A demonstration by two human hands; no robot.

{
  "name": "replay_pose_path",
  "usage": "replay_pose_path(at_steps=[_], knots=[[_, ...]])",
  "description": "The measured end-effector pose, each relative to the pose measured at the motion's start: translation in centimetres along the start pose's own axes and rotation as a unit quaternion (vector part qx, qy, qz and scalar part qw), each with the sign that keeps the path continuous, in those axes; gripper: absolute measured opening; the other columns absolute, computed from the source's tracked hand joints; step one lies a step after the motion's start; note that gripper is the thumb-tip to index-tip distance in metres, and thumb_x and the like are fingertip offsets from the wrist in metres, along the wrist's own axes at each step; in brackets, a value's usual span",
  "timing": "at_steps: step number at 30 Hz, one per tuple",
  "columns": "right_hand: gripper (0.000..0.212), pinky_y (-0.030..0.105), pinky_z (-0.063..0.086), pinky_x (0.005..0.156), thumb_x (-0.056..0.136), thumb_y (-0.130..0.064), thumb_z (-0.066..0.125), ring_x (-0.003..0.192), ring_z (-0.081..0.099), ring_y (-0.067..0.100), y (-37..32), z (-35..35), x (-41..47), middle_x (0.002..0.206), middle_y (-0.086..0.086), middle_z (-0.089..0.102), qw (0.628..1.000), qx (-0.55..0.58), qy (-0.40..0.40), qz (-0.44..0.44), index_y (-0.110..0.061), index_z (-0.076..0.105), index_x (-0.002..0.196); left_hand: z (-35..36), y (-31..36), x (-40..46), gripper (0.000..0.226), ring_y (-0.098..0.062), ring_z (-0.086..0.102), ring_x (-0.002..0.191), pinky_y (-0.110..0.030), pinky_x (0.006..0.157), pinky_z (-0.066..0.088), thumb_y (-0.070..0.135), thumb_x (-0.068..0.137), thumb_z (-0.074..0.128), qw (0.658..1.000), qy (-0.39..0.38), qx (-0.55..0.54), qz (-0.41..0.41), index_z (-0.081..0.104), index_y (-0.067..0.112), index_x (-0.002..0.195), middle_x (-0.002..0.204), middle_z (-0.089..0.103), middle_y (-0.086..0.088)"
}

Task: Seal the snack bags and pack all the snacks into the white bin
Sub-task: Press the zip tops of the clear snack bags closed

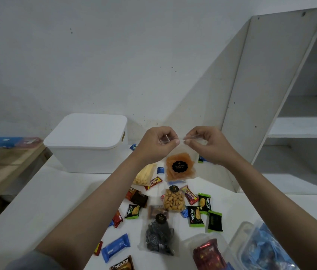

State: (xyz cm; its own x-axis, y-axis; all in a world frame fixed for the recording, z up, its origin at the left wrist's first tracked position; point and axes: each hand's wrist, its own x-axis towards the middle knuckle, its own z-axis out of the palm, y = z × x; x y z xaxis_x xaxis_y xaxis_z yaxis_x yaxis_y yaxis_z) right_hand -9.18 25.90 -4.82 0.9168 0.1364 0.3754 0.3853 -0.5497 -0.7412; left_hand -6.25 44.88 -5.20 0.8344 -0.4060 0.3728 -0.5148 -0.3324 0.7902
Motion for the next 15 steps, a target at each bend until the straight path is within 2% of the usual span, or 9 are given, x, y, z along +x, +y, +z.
replay_pose_path(at_steps=[3,6,8,12,15], knots=[[0.008,0.01,0.048,0.075,0.085,-0.011,0.066,0.079,0.065,0.001,-0.31,0.19,0.03,0.08,-0.007,0.07,1.0,0.019,0.007,0.006,-0.016,0.069,0.079,0.1,0.2,-0.03,0.008,-0.015,0.06,0.073,-0.042,0.081,0.053,0.011,0.084,0.065,1.0,0.006,-0.004,0.009,0.064,0.011,0.076,0.072,0.062,0.004],[0.009,0.015,0.049,0.076,0.084,-0.008,0.064,0.078,0.065,0.005,-0.44,0.26,0.06,0.077,-0.003,0.07,1.0,0.021,0.008,0.006,-0.01,0.068,0.076,0.09,0.33,-0.11,0.008,-0.024,0.062,0.079,-0.036,0.08,0.05,0.009,0.085,0.063,1.0,0.007,0.008,0.017,0.064,0.008,0.077,0.075,0.064,-0.003],[0.009,0.012,0.046,0.073,0.083,-0.006,0.063,0.074,0.063,0.0,-0.54,0.31,0.07,0.075,-0.003,0.069,1.0,0.02,0.008,0.003,-0.006,0.068,0.075,0.05,0.39,-0.13,0.008,-0.023,0.062,0.081,-0.032,0.078,0.05,0.009,0.085,0.063,1.0,0.005,0.009,0.016,0.064,0.008,0.078,0.076,0.064,-0.002],[0.014,0.004,0.041,0.069,0.083,-0.005,0.062,0.071,0.06,-0.007,-0.66,0.41,-0.06,0.073,-0.007,0.067,1.0,-0.001,0.01,-0.008,-0.012,0.065,0.072,0.09,0.51,-0.32,0.007,-0.006,0.058,0.073,-0.013,0.07,0.047,0.01,0.086,0.064,1.0,-0.003,0.027,0.009,0.065,0.009,0.079,0.076,0.063,0.006],[0.011,0.005,0.045,0.075,0.086,-0.011,0.063,0.076,0.063,-0.006,-0.55,0.34,-0.15,0.077,-0.01,0.069,1.0,-0.023,-0.005,-0.018,-0.016,0.067,0.077,-0.17,0.58,-0.37,0.006,-0.014,0.061,0.077,-0.014,0.069,0.047,0.012,0.085,0.065,1.0,-0.001,0.027,0.0,0.067,0.013,0.08,0.077,0.065,0.008]])
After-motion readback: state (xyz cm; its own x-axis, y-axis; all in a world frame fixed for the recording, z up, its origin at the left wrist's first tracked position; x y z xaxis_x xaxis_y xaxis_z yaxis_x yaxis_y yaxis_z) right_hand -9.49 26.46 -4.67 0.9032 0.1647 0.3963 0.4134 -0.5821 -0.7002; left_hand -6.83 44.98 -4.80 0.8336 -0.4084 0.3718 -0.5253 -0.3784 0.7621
